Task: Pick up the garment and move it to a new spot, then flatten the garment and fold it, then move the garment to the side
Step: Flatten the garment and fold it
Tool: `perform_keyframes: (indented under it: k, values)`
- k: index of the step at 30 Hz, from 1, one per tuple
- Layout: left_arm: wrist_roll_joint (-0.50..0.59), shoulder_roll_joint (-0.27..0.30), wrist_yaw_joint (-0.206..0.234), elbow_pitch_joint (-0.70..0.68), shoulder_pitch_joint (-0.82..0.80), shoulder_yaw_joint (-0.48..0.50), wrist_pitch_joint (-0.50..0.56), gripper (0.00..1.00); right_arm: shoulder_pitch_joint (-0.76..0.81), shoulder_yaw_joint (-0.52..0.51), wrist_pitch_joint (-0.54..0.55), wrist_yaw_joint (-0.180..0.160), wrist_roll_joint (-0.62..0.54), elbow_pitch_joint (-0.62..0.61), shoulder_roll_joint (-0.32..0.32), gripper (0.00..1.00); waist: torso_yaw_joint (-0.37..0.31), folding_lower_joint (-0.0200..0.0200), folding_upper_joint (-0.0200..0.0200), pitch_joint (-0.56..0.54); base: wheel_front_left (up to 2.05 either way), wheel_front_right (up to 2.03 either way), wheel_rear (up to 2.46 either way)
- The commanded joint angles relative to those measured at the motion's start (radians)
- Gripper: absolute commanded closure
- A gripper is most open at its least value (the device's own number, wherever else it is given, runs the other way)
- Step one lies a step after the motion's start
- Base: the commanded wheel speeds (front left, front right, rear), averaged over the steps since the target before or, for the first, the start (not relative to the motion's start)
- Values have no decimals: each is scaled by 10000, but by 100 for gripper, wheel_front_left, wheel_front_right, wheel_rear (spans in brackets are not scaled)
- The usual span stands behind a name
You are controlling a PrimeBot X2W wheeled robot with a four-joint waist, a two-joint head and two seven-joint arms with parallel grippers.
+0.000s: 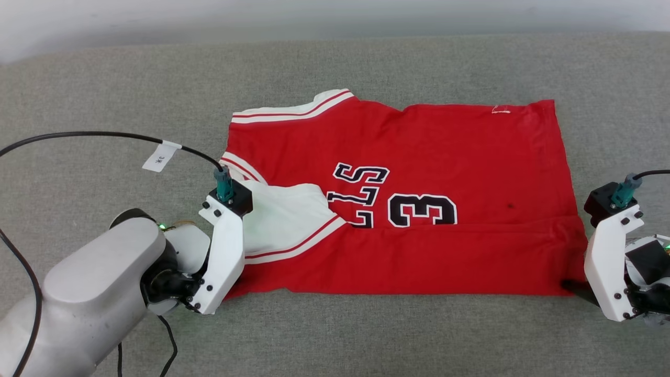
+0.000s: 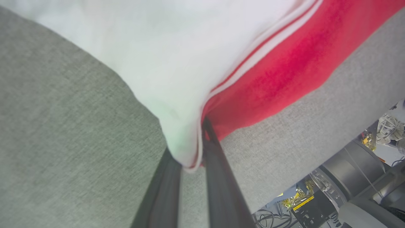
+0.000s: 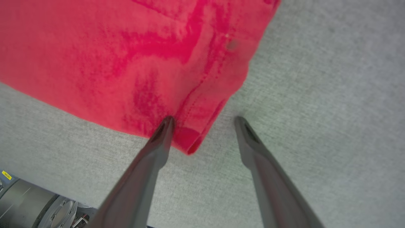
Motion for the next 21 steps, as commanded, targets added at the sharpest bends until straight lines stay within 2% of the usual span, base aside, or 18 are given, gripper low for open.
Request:
perform_keyframes:
  k: [1,6,7,8,15,20,21]
  values:
    - [89,-4,15,38,-40,-97,-72,100,276,291,-98,-4,-61,214,185,0,71,0,0,161,0,0,0]
    - [88,109,15,72,-80,-226,-166,100,399,852,-551,-4,221,690,556,0,105,0,0,325,0,0,0]
    - [94,150,15,78,-70,-257,-171,100,343,923,-773,-4,265,658,555,67,101,0,0,327,0,0,0]
    - [116,195,15,90,-53,-292,-202,100,254,949,-967,-4,337,610,537,100,94,0,0,305,0,0,0]
    - [-247,436,2,125,447,-290,-620,100,-265,1129,-2097,-4,626,-31,-374,100,-35,0,0,-413,0,0,0]
    - [-532,689,-2,-234,668,-276,-941,100,-72,1178,-2683,-6,942,-809,-1192,100,-11,0,0,-1059,0,0,0]
    - [-532,689,-2,-234,668,-276,-941,100,-72,1178,-2683,-6,942,-809,-1192,100,-11,0,0,-1059,0,0,0]
